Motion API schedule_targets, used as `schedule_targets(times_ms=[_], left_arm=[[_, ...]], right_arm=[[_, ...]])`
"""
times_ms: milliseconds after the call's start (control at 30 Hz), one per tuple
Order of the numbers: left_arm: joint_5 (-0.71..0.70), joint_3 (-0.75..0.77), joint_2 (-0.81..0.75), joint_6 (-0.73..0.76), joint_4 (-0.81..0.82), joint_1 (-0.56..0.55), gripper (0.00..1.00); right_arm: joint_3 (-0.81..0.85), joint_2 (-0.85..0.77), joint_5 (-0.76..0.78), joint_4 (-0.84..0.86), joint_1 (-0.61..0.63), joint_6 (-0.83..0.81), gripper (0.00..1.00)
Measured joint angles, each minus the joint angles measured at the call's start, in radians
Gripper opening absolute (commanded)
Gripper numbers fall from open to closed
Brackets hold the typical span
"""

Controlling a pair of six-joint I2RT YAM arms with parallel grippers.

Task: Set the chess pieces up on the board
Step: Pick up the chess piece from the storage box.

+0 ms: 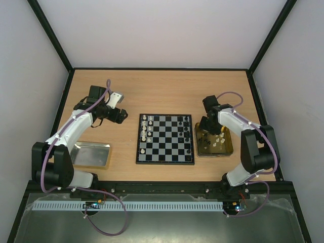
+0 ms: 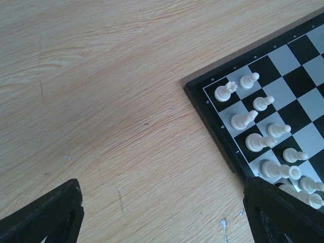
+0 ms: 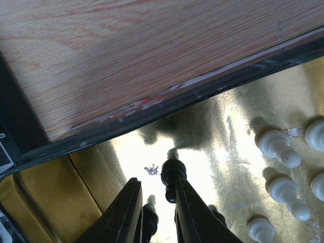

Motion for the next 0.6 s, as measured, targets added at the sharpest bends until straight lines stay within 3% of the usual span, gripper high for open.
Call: schedule_targets(times_ms=[600], left_arm=[[0.0, 0.0, 0.0, 0.0, 0.0, 0.0, 0.87]], right_arm=[[-0.027, 0.004, -0.001, 0.007, -0.005, 0.014, 0.16]])
